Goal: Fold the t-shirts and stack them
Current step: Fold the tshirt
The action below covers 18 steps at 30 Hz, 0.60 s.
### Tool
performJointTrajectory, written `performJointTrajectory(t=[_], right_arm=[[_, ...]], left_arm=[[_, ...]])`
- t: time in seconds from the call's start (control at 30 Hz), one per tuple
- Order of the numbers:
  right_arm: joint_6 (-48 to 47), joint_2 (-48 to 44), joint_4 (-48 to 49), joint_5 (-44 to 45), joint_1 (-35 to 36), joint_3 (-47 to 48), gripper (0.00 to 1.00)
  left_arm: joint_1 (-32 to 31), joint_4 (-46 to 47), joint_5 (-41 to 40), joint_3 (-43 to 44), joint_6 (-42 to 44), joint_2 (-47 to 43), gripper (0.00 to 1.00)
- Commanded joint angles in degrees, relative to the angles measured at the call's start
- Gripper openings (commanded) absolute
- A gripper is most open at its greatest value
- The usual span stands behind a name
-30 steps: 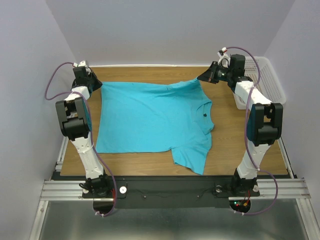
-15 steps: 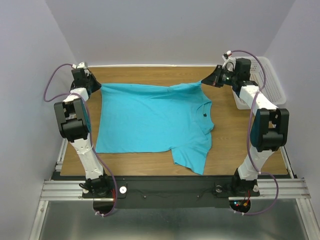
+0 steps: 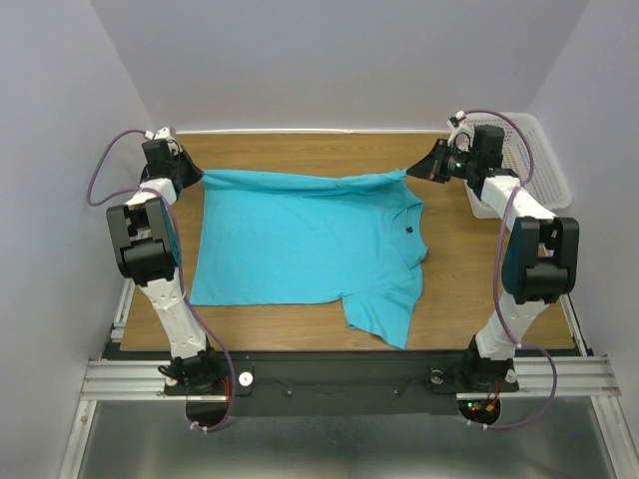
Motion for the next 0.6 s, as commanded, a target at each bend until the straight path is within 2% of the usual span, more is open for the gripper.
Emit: performJointTrajectory(t=[0.0,0.57], right_arm=[[-1.3,-2.8,1.4,-1.7,-0.4,-0.8,0.01],[-2.3,-2.2,0.9,-0.1,-0.4,-2.2,0.00]], left_arm=[[0.5,2.0,0.6,-1.0,1.2,-4.2,0.00],[0.5,2.4,0.5,-3.6,1.6,-5.2,0.00]])
